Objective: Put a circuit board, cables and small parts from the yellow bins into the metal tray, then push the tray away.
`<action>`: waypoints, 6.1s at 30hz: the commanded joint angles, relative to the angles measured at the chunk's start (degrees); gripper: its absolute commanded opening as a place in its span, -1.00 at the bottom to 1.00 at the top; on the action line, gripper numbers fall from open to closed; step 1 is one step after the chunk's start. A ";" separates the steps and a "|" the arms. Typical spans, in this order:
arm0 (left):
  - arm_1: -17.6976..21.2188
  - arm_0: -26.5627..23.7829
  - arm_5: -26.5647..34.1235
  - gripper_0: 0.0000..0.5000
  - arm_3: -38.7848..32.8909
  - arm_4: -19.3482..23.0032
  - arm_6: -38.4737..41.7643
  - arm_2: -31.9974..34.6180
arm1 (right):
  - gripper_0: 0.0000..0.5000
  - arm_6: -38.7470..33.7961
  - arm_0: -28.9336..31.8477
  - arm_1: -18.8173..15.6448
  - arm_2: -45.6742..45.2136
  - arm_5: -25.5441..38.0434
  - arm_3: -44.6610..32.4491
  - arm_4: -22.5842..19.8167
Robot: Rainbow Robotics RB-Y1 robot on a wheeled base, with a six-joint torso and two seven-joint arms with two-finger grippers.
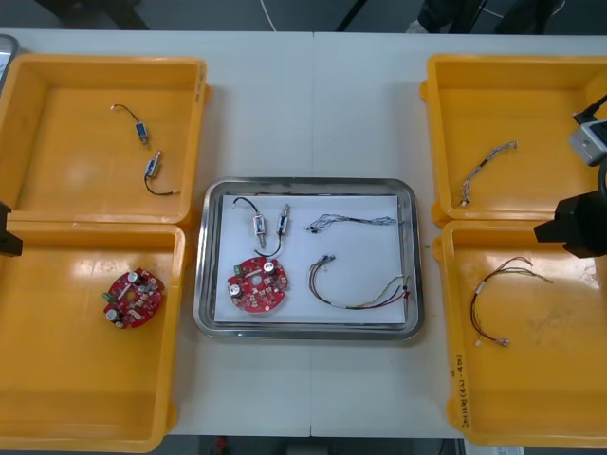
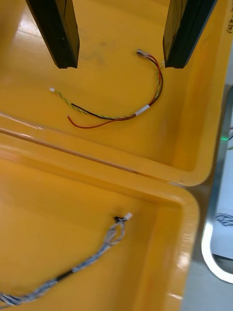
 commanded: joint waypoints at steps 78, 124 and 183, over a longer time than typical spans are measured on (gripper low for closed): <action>2.56 4.99 -12.13 0.77 2.31 -2.54 -9.67 2.59 | 1.00 1.81 -42.33 16.59 84.99 -14.83 18.80 10.55; 2.56 4.99 -12.13 0.77 2.31 -2.54 -9.67 2.59 | 1.00 1.10 -42.07 17.82 92.29 -17.64 21.35 15.91; 2.56 4.99 -12.13 0.77 2.31 -2.54 -9.67 2.59 | -1.00 3.65 -52.53 16.24 90.44 -17.29 27.50 17.05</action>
